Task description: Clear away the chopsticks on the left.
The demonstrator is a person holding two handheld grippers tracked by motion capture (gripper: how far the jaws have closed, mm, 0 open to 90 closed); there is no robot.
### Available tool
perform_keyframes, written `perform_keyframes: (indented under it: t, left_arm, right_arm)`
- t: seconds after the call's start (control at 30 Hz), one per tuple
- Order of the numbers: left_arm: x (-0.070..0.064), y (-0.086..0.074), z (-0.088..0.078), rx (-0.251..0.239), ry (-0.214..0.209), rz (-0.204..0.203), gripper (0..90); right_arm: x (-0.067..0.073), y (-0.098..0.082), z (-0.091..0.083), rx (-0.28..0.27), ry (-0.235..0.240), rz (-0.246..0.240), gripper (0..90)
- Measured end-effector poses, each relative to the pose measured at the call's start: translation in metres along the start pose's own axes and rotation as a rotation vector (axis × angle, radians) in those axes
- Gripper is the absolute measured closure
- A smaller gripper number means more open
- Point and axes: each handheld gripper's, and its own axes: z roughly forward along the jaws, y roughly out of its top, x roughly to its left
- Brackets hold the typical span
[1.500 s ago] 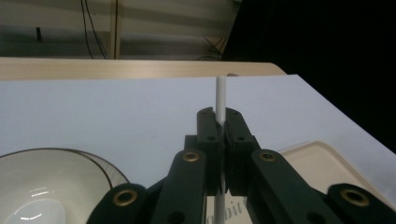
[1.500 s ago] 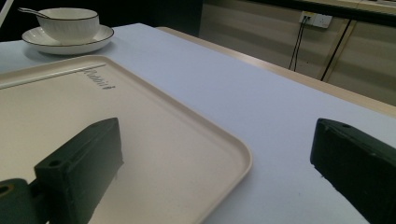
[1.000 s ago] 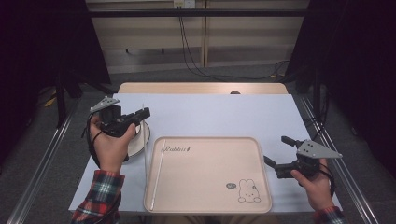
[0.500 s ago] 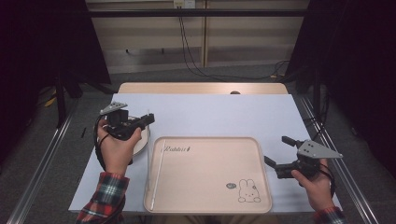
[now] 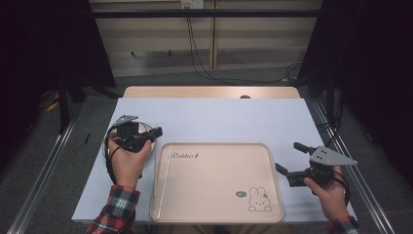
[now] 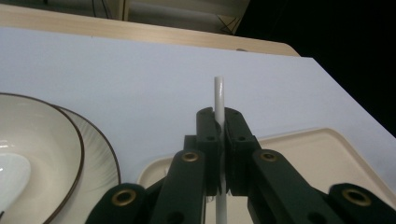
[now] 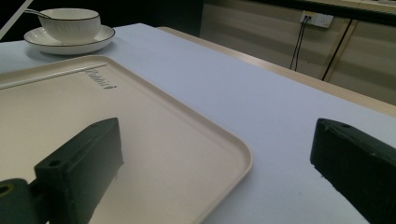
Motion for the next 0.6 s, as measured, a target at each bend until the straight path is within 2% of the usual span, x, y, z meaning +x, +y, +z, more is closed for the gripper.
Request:
perform_keyframes:
  t: [0.23,0.4,0.6]
  left_arm:
    - [-0.001,-0.014,0.014,0.031,0.027,-0.021,86.7]
    - [0.0,-0.019,0.019,0.048,0.034,-0.026,86.4]
    - [0.002,-0.027,0.026,0.069,0.062,-0.039,85.6]
  right_arm:
    - [0.0,0.0,-0.001,-0.003,0.002,0.001,1.6]
    - [0.0,0.0,-0.001,-0.001,0.002,0.003,1.5]
    - [0.0,0.0,-0.001,-0.003,-0.001,0.005,1.5]
